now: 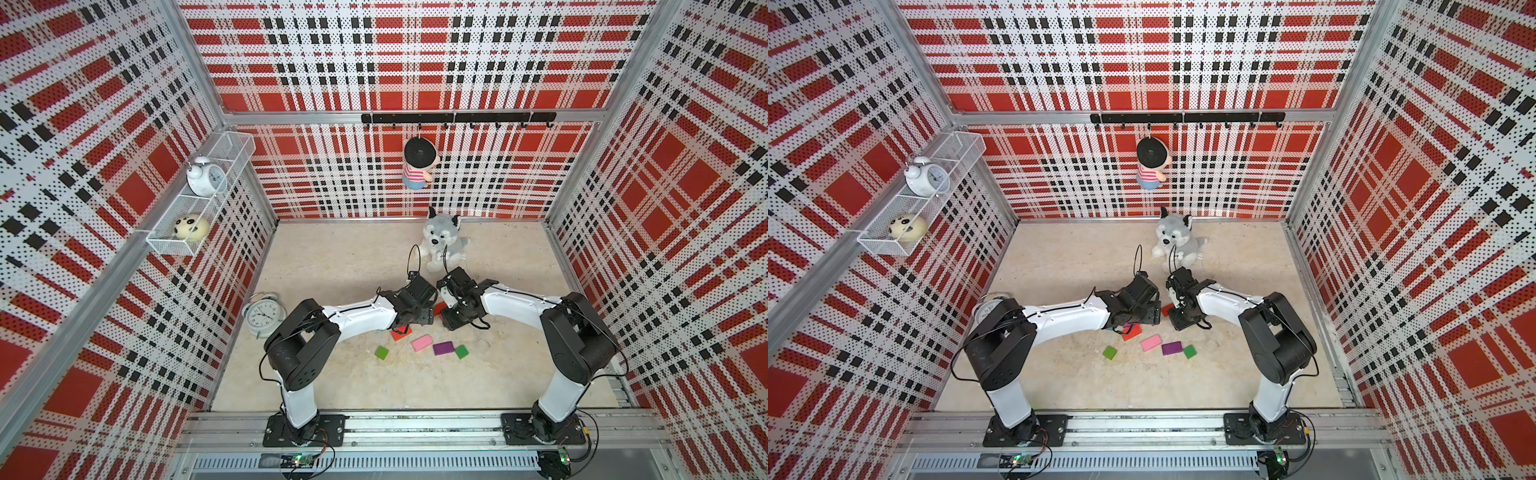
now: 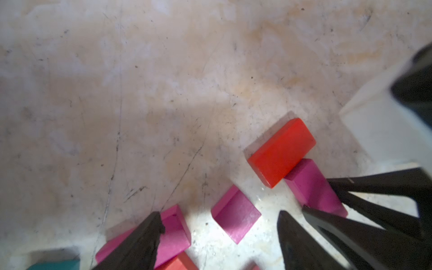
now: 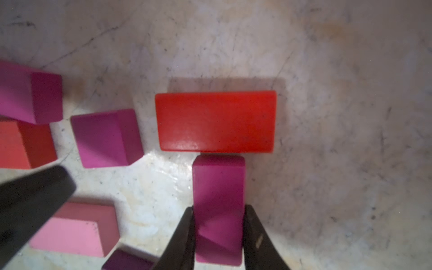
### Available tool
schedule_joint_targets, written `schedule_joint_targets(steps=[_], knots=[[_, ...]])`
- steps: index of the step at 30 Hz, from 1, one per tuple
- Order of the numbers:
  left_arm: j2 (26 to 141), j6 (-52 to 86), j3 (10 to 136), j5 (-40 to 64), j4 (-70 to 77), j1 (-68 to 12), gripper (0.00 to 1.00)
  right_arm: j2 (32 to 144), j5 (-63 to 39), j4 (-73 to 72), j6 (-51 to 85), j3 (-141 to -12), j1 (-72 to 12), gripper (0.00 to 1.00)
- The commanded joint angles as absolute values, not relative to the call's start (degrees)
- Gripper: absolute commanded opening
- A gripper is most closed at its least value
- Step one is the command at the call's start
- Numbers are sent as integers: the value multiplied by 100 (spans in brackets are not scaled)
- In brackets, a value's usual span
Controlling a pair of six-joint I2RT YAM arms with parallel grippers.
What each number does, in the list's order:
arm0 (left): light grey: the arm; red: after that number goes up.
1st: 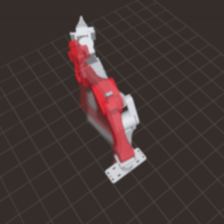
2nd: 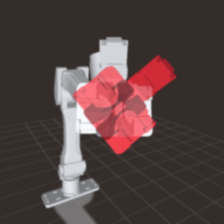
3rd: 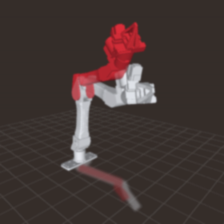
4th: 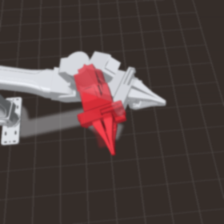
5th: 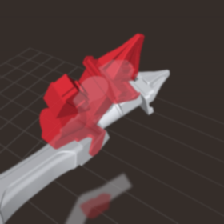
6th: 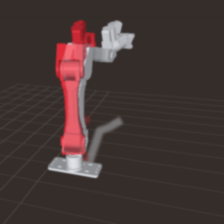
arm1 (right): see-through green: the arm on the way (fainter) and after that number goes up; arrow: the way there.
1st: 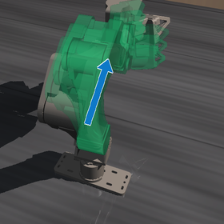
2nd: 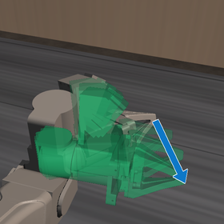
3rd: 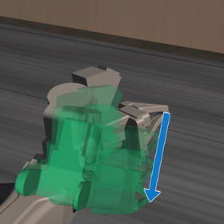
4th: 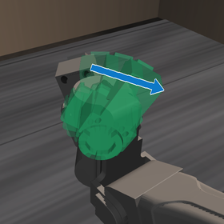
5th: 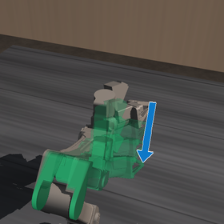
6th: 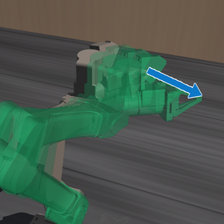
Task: Assemble the number 7 with building blocks
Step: Pick up the building block from the center of the board.
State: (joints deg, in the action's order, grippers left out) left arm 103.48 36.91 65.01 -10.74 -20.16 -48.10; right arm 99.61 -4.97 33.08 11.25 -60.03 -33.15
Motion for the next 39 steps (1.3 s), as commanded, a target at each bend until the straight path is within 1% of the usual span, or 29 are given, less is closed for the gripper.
schedule_joint_targets(steps=[1, 5, 7, 11, 15, 19, 23, 24, 26, 33, 39], knots=[[10114, 3893, 6467, -1064, -2219, -4851, 80, 9387, -504, 3445, 1361, -6076, -3277, 18], [10136, 4084, 6488, -914, -2250, -4884, 81, 9020, -593, 3406, 1564, -6179, -2957, 17], [10194, 4139, 6536, -877, -2287, -4917, 81, 8941, -718, 3359, 1709, -6125, -2574, 18], [10392, 4192, 6702, -659, -2339, -4991, 80, 9072, -954, 3252, 2057, -5972, -1685, 17], [10616, 4290, 6871, -589, -2573, -5045, 79, 9215, -1232, 3011, 2669, -5817, -1207, 17], [10759, 4436, 6920, -552, -2570, -5045, 77, 9329, -1511, 2678, 3212, -5739, -1143, 17], [10974, 4566, 7115, -573, -2649, -5030, 75, 9413, -1441, 2550, 3631, -5722, -1143, 19], [11022, 4614, 7164, -603, -2684, -5020, 75, 9429, -1450, 2519, 3661, -5722, -1143, 19], [11118, 4703, 7249, -590, -2712, -4993, 70, 9426, -1493, 2457, 3709, -5705, -1138, 19], [11287, 4896, 7436, -528, -2846, -4872, 67, 9483, -1468, 2475, 3647, -5670, -1132, 21], [11420, 4890, 7681, -592, -3158, -4808, 58, 9552, -1468, 2475, 3647, -5642, -1124, 21]])
